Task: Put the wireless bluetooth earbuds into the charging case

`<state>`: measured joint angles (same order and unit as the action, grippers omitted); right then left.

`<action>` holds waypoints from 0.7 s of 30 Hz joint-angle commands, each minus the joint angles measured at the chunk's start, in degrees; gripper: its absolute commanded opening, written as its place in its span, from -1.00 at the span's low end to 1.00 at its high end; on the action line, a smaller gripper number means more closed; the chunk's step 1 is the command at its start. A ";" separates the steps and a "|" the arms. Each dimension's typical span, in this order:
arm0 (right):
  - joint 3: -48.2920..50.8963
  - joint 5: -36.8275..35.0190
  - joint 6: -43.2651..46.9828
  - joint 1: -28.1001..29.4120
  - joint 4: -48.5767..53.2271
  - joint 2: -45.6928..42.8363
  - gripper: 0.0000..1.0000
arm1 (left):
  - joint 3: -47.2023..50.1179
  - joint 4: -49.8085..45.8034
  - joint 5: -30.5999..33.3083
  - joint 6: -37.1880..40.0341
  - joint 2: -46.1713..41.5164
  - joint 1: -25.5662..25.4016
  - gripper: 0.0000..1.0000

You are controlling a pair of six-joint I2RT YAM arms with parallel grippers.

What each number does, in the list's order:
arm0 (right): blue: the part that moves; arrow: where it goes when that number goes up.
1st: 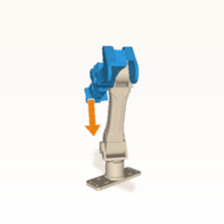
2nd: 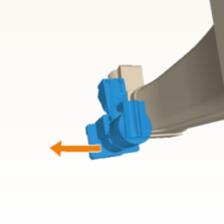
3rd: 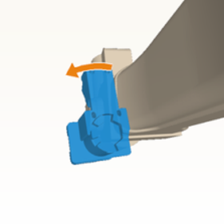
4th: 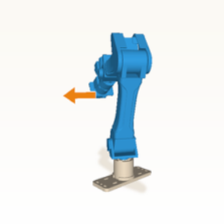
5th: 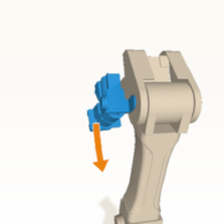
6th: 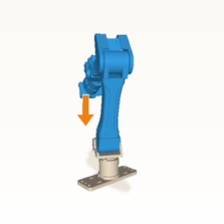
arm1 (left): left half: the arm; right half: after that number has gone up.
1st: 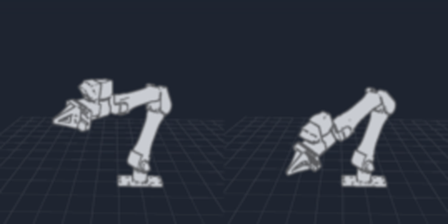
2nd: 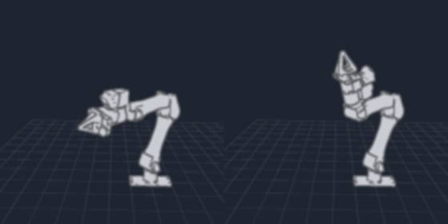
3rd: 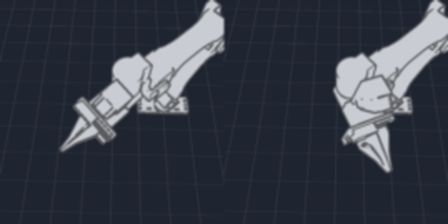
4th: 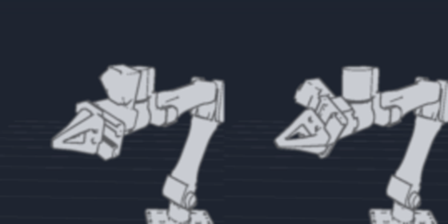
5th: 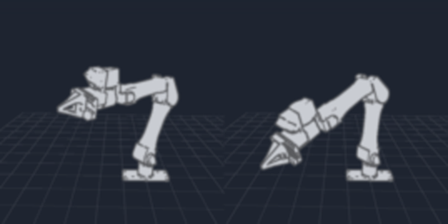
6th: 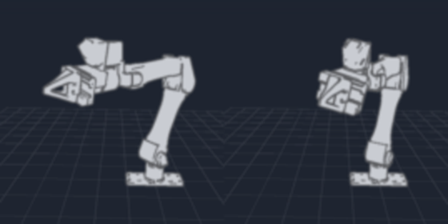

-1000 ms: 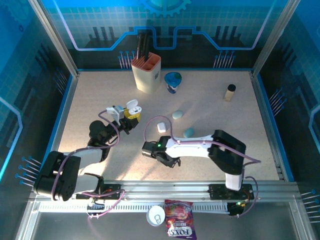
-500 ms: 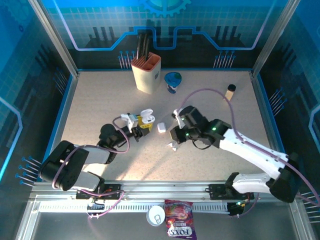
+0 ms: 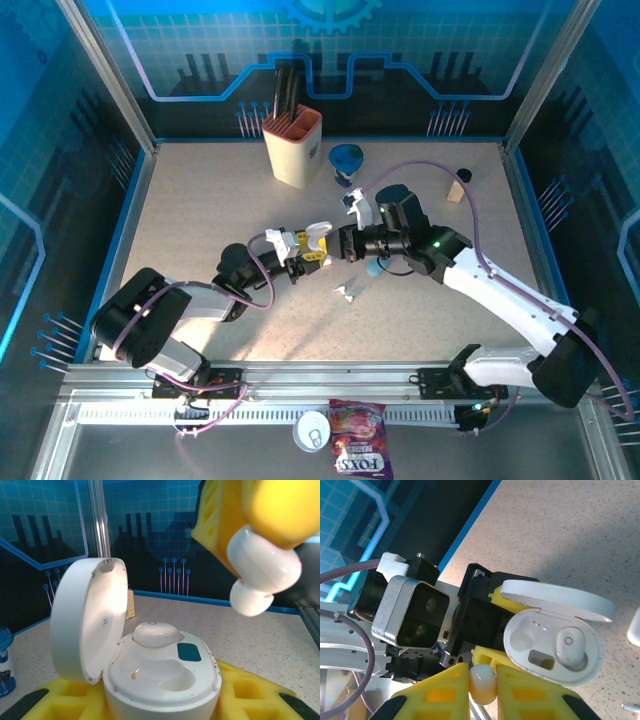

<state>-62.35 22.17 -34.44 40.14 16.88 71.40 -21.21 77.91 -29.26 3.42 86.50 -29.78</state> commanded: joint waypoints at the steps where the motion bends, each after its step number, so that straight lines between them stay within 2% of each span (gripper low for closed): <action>1: -2.00 2.87 -1.74 -0.51 -3.08 1.01 -0.64 | -1.66 2.34 0.39 1.44 0.61 -0.53 -0.62; 21: -0.68 -1.90 -3.62 0.19 -4.27 4.30 -0.68 | -0.49 2.42 -1.14 1.60 -0.96 -1.01 -0.61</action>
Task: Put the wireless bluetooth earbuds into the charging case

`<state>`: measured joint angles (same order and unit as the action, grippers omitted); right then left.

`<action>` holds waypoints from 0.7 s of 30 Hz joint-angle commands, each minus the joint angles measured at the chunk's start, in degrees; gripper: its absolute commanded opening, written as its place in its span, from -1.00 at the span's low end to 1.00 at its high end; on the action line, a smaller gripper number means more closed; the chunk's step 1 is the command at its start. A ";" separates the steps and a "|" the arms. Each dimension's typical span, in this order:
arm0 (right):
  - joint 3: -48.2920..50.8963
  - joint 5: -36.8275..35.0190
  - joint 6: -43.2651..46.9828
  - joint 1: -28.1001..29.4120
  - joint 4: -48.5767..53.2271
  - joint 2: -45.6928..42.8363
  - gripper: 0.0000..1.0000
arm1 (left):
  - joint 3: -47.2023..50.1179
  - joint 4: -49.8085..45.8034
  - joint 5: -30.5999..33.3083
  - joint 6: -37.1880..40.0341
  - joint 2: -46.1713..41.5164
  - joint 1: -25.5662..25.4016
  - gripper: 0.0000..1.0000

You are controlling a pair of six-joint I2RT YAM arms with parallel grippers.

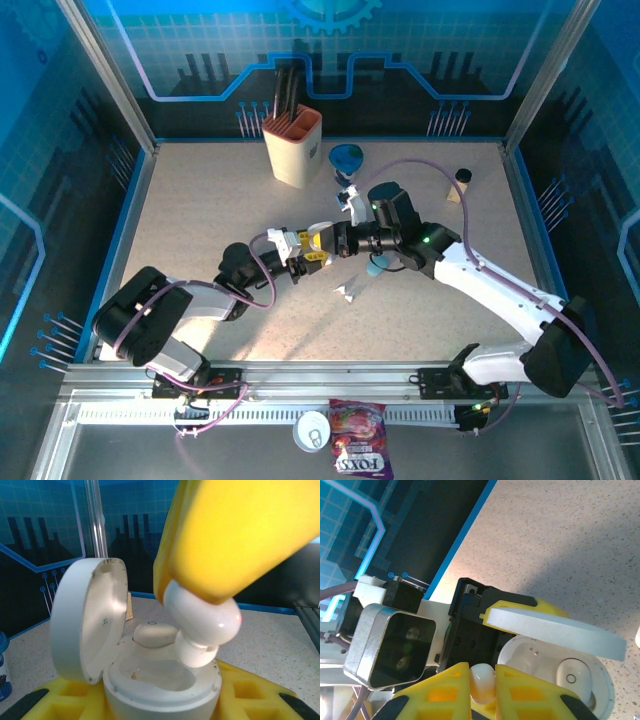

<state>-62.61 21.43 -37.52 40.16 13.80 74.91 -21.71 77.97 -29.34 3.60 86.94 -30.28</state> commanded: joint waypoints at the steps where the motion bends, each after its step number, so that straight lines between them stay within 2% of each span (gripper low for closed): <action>1: -0.27 -0.98 -0.70 0.13 -1.36 0.98 -0.68 | 0.09 2.38 -1.16 1.32 -1.52 -0.56 -0.62; 8: 0.34 -0.64 -1.28 0.21 -1.34 2.25 -0.66 | 0.05 2.31 -1.12 0.99 -1.60 -0.63 -0.62; 15: 0.93 -4.22 -0.31 0.29 1.45 2.60 -0.64 | -0.16 2.36 -1.29 0.41 -2.01 -0.65 -0.62; 21: 0.20 -6.13 0.76 0.74 3.59 2.47 -0.44 | -0.26 2.36 -1.28 0.32 -2.15 -0.65 -0.61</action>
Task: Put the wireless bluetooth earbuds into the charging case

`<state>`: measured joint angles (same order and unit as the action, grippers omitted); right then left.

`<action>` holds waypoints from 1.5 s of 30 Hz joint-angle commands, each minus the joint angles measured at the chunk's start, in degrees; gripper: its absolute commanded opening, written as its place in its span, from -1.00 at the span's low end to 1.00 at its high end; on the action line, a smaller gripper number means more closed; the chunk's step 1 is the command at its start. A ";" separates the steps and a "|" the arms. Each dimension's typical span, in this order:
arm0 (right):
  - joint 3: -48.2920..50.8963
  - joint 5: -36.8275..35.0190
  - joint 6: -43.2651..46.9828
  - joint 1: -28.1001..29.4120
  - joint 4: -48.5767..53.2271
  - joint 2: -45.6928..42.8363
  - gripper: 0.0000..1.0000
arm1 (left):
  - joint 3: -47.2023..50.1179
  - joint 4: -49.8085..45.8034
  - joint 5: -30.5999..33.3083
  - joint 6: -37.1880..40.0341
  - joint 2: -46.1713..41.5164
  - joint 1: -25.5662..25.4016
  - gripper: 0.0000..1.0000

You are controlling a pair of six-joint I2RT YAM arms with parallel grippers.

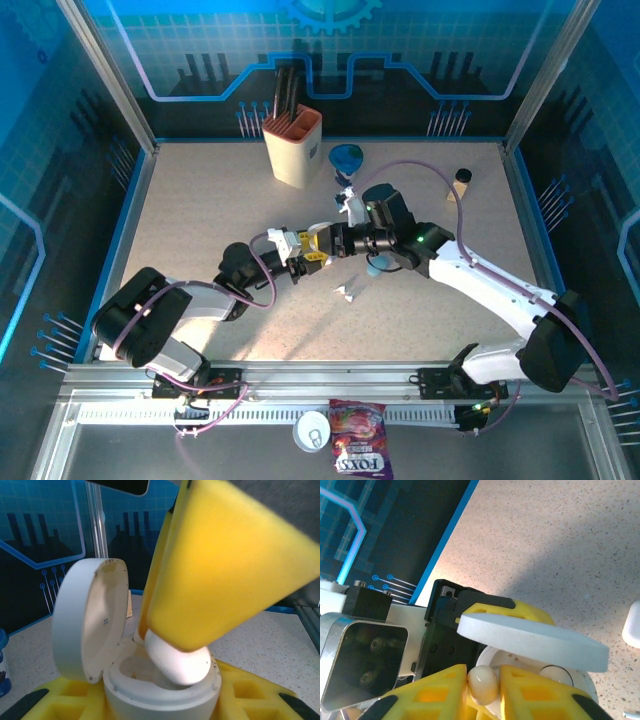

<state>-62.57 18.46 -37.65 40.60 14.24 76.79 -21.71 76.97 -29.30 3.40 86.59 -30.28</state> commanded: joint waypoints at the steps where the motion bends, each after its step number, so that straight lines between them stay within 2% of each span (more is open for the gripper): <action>1: -0.01 -3.28 0.98 0.35 3.29 0.39 -0.39 | -0.26 3.35 -1.31 0.50 -1.72 -0.65 -0.61; 7: -0.67 -4.31 2.13 0.29 4.01 -1.60 -0.14 | -0.17 3.37 -1.11 0.71 -1.20 -0.65 -0.61; 11: -1.13 -3.42 3.25 0.36 3.68 -3.14 -0.05 | 0.27 3.36 -1.16 0.90 -0.79 -0.65 -0.61; 16: -2.78 -1.50 4.85 0.59 3.77 -4.57 -0.05 | 1.24 3.37 -0.60 2.32 -0.57 -0.65 -0.61; 22: -6.23 -2.73 7.71 0.78 7.33 -5.20 -0.11 | 2.74 3.35 -0.78 5.42 -0.40 -0.63 -0.61; 32: -12.89 -2.76 10.27 0.61 12.79 2.76 -0.16 | 3.26 3.31 -2.96 6.68 -1.45 -0.65 -0.59; 36: -12.40 -1.08 10.16 0.71 13.16 3.88 -0.16 | 3.71 3.28 -1.81 5.84 -2.81 -0.65 -0.56; 45: -7.52 -1.83 8.54 0.56 12.70 -2.32 -0.15 | 3.28 3.36 -1.20 3.10 -3.27 -0.59 -0.57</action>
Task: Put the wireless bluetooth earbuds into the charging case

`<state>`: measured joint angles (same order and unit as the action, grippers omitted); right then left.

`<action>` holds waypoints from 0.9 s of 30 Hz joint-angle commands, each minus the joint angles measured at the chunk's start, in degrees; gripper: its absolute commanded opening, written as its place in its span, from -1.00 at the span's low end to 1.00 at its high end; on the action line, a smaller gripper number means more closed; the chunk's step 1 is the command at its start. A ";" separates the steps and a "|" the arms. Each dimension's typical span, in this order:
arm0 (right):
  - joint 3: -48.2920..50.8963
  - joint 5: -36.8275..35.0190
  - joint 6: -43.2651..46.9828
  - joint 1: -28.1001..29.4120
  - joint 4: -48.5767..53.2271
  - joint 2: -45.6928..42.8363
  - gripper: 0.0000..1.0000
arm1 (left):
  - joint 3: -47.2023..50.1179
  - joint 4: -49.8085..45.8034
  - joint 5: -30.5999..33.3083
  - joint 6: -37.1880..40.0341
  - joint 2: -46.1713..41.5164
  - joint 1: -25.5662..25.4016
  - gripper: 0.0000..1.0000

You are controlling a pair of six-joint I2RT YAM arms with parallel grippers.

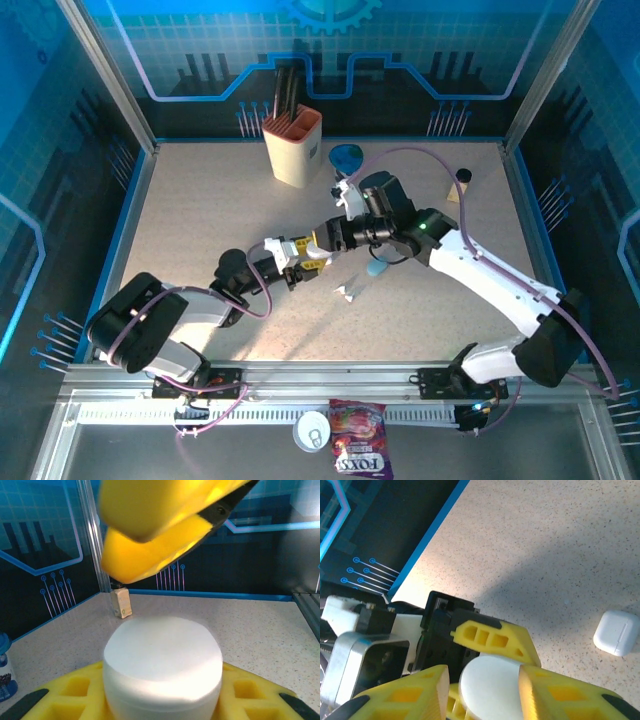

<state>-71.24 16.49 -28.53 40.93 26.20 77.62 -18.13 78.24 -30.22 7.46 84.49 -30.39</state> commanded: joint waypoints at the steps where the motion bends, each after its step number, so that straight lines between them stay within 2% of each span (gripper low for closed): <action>1: 1.92 0.17 -1.17 0.02 0.26 -4.16 -0.12 | -0.56 2.10 -0.52 -1.34 -1.23 -0.54 -0.57; 9: 14.02 10.60 -15.22 -5.09 -13.45 -11.65 0.27 | -2.02 2.09 -2.78 -6.38 -3.27 -0.61 -0.56; 14: 18.90 17.73 -23.09 -6.69 -21.25 -10.93 0.32 | -3.45 2.10 -4.14 -8.59 -4.06 -1.30 -0.56; 18: 22.17 21.04 -28.45 -6.83 -29.31 -9.49 0.31 | -4.09 2.07 -4.49 -9.04 -4.29 -2.15 -0.56; 21: 22.33 22.19 -29.57 -7.00 -31.20 -8.50 0.28 | -4.24 2.10 -4.67 -8.98 -4.17 -2.64 -0.56; 23: 22.61 22.56 -30.18 -7.35 -31.75 -8.30 0.19 | -4.19 2.10 -4.96 -8.96 -3.99 -2.76 -0.56; 27: 23.71 23.22 -31.80 -8.18 -33.46 -8.41 -0.10 | -3.85 2.14 -4.86 -8.70 -4.20 -2.89 -0.55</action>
<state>-48.31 37.15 -58.17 33.78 -3.09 69.21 -20.99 78.63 -33.50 -0.54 81.45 -32.86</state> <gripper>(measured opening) 0.469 0.371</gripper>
